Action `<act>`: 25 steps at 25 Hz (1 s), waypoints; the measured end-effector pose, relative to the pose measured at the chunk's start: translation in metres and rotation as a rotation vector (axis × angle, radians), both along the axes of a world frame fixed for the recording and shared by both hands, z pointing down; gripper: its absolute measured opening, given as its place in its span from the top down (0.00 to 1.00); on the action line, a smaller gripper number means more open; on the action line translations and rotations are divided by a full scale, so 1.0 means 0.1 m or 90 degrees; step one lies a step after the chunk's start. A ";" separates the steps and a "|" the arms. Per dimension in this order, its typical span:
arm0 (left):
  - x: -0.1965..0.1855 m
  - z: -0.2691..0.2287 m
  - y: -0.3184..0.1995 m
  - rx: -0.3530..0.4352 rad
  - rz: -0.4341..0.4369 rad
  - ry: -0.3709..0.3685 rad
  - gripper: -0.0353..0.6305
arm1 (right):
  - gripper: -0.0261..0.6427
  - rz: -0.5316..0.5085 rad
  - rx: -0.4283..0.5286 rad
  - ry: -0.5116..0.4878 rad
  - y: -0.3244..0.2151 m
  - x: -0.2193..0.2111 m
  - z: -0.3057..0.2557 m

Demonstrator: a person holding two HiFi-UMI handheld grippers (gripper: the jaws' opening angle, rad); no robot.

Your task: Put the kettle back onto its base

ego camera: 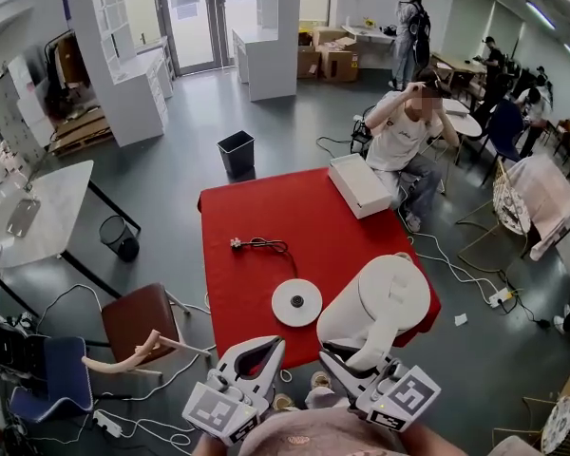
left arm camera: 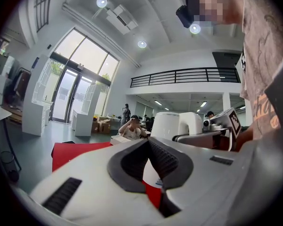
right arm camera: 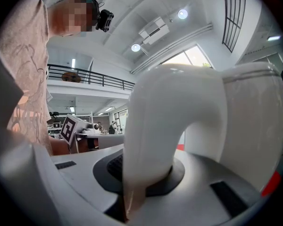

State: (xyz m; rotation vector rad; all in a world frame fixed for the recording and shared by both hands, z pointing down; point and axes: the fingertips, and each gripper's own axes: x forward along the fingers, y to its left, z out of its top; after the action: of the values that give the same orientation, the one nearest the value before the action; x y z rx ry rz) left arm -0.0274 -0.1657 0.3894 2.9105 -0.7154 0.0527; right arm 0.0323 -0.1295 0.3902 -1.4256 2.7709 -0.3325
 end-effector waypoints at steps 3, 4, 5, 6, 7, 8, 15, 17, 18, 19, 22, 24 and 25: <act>0.06 0.01 -0.04 -0.027 -0.001 -0.010 0.94 | 0.88 -0.014 -0.006 -0.005 -0.07 -0.01 0.03; 0.09 0.01 -0.05 -0.037 -0.002 -0.014 0.94 | 0.88 -0.019 -0.007 -0.005 -0.09 0.00 0.04; 0.11 0.01 -0.07 -0.041 -0.004 -0.016 0.94 | 0.88 -0.025 -0.009 -0.005 -0.10 0.01 0.05; 0.12 0.02 -0.08 -0.042 -0.006 -0.017 0.94 | 0.88 -0.031 -0.009 -0.005 -0.12 0.01 0.05; 0.12 0.02 -0.10 -0.042 -0.009 -0.018 0.94 | 0.88 -0.038 -0.008 -0.005 -0.14 0.00 0.05; 0.12 0.03 -0.12 -0.042 -0.012 -0.019 0.94 | 0.88 -0.044 -0.006 -0.005 -0.15 -0.01 0.04; 0.14 0.10 -0.18 -0.046 -0.024 -0.018 0.94 | 0.88 -0.081 0.004 -0.001 -0.34 -0.04 0.01; 0.13 0.13 -0.22 -0.024 -0.034 -0.012 0.94 | 0.88 -0.091 0.010 0.000 -0.41 -0.05 0.02; 0.12 0.14 -0.23 -0.021 -0.040 -0.013 0.94 | 0.88 -0.096 0.013 0.001 -0.45 -0.05 0.03; 0.12 0.15 -0.23 -0.027 -0.044 -0.017 0.94 | 0.88 -0.102 0.015 0.003 -0.50 -0.07 0.04; 0.10 0.13 -0.23 -0.042 -0.051 -0.018 0.94 | 0.88 -0.118 0.017 0.010 -0.65 -0.12 0.06; 0.05 0.13 -0.24 -0.029 -0.066 -0.012 0.94 | 0.88 -0.128 0.018 0.014 -0.74 -0.15 0.06; 0.03 0.13 -0.24 -0.022 -0.073 -0.009 0.94 | 0.88 -0.133 0.019 0.014 -0.79 -0.16 0.06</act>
State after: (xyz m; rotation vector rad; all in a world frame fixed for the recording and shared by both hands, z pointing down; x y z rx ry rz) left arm -0.0244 -0.1896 0.4021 2.8338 -0.8733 0.0732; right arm 0.0158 -0.2080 0.3965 -1.1427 2.9357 -0.2780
